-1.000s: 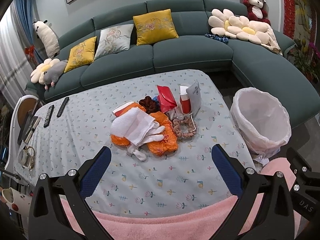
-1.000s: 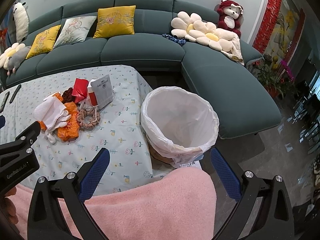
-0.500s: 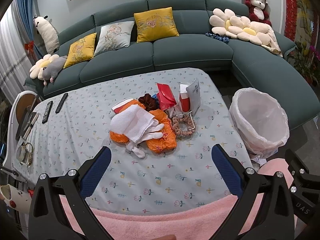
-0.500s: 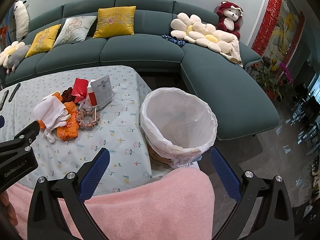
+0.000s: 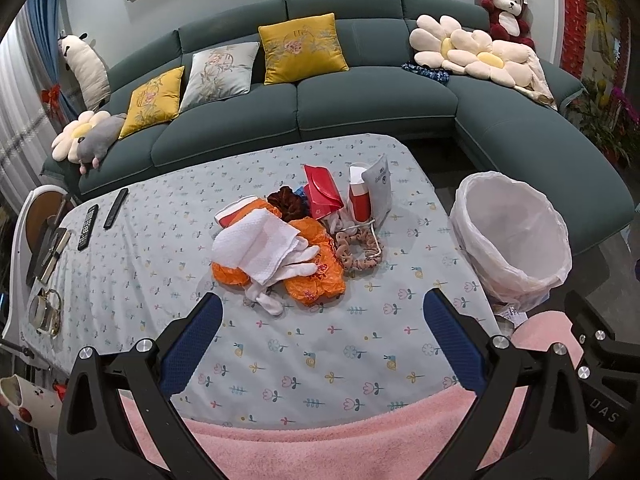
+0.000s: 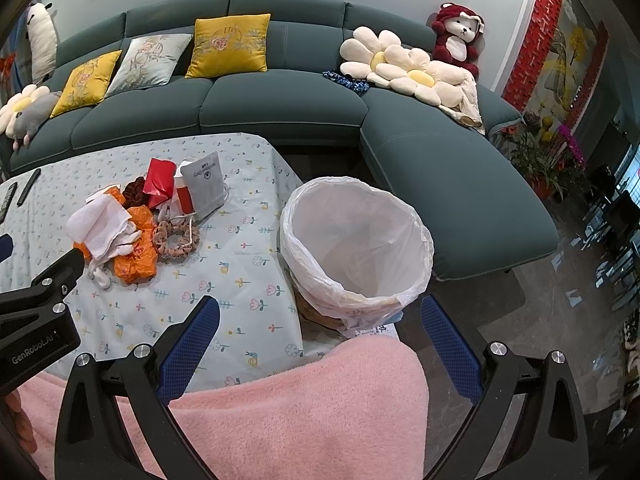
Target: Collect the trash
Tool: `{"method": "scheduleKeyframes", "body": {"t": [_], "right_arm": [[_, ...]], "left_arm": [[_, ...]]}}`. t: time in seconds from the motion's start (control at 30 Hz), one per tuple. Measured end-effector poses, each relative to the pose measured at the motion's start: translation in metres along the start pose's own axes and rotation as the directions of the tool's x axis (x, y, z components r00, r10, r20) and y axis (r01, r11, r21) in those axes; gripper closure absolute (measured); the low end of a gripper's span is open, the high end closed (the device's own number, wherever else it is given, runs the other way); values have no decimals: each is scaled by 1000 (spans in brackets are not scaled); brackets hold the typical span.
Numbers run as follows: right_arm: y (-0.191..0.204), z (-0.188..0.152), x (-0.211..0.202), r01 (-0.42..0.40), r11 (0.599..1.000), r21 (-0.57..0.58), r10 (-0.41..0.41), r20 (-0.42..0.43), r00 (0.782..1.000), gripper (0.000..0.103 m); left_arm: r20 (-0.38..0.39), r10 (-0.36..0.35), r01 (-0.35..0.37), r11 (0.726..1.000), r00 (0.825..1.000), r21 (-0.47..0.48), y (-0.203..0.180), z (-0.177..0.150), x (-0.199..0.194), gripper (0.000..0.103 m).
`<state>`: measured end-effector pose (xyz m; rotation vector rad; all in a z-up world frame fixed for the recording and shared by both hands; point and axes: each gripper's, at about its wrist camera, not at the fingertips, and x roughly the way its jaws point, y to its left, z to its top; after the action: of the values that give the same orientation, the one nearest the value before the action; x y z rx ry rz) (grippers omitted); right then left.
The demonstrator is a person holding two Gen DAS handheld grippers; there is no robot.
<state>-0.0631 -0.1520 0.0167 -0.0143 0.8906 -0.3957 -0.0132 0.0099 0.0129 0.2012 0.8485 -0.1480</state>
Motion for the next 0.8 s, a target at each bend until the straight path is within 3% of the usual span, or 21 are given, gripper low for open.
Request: {"method": "scheduleKeyframes", "body": {"t": [0.8], "right_arm": [[-7, 2, -1, 14, 1000, 10, -14, 5, 1000, 7]], "left_arm": [[12, 8, -8, 1000, 1000, 2, -2, 1, -3, 7]]}}
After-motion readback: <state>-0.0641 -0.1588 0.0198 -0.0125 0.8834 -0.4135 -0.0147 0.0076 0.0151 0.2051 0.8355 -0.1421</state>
